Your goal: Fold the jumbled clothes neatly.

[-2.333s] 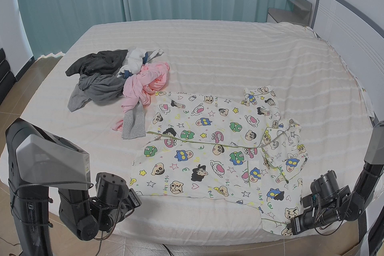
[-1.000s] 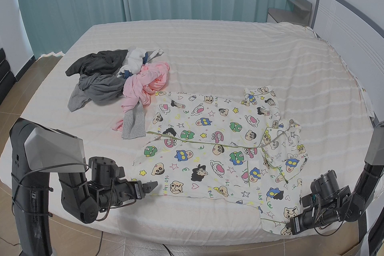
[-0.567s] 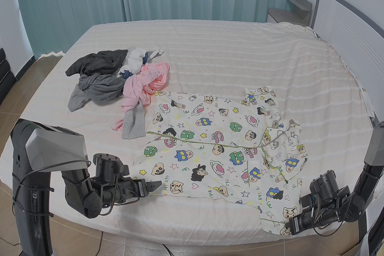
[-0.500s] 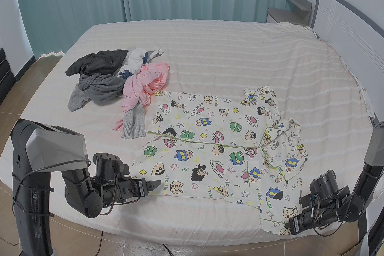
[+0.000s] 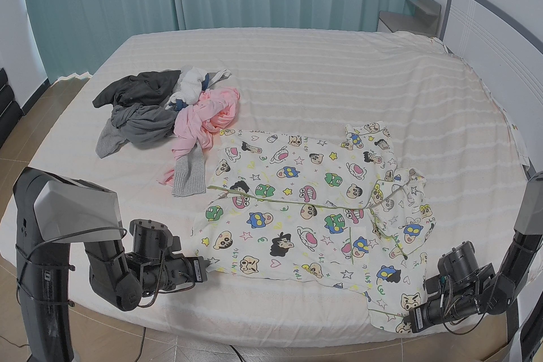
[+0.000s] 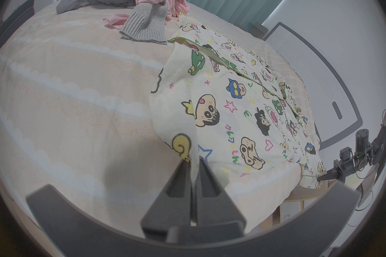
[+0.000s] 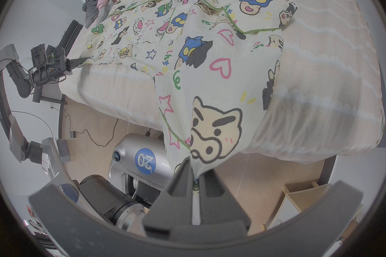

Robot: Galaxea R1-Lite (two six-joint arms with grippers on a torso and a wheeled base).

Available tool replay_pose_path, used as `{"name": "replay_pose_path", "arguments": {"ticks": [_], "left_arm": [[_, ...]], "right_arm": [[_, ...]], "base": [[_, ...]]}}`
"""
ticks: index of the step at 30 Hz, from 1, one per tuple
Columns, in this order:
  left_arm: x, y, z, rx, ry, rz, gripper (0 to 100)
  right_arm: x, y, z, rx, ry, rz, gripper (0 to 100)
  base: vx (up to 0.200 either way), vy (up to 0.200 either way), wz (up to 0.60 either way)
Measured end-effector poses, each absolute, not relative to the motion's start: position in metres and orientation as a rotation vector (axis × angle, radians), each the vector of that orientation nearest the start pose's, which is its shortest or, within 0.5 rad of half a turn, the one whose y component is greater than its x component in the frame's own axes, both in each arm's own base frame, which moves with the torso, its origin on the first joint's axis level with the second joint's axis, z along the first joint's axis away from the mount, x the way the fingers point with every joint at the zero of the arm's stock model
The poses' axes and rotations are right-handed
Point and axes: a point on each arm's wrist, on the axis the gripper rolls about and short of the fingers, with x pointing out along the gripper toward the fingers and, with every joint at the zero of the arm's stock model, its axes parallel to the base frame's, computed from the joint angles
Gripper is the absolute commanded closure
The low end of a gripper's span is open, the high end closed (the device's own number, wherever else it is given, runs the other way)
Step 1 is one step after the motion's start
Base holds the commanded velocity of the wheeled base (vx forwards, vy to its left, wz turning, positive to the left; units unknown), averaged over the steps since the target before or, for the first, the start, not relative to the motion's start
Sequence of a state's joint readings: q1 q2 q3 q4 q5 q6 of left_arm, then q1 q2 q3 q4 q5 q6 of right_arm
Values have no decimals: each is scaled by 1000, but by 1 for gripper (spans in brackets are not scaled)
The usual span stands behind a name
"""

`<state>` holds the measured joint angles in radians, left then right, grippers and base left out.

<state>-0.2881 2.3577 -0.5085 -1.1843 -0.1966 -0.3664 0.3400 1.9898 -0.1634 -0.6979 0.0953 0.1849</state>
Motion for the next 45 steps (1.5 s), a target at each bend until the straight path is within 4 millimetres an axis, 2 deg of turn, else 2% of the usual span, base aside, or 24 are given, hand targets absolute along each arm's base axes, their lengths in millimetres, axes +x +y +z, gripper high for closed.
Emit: {"name": "replay_pose_path", "arguments": {"ticks": [22, 34, 45], "left_arm": [[260, -81, -28, -306, 833, -312, 100], [236, -76, -24, -293, 882, -314, 100], [248, -80, -7, -309, 772, -329, 100]], "right_arm": [[156, 58, 0, -34, 1178, 313, 100], [150, 55, 0, -65, 1183, 331, 100], [171, 57, 15, -9, 1056, 326, 100]], "base": [[0, 0, 0], [0, 0, 0], [0, 0, 0]]}}
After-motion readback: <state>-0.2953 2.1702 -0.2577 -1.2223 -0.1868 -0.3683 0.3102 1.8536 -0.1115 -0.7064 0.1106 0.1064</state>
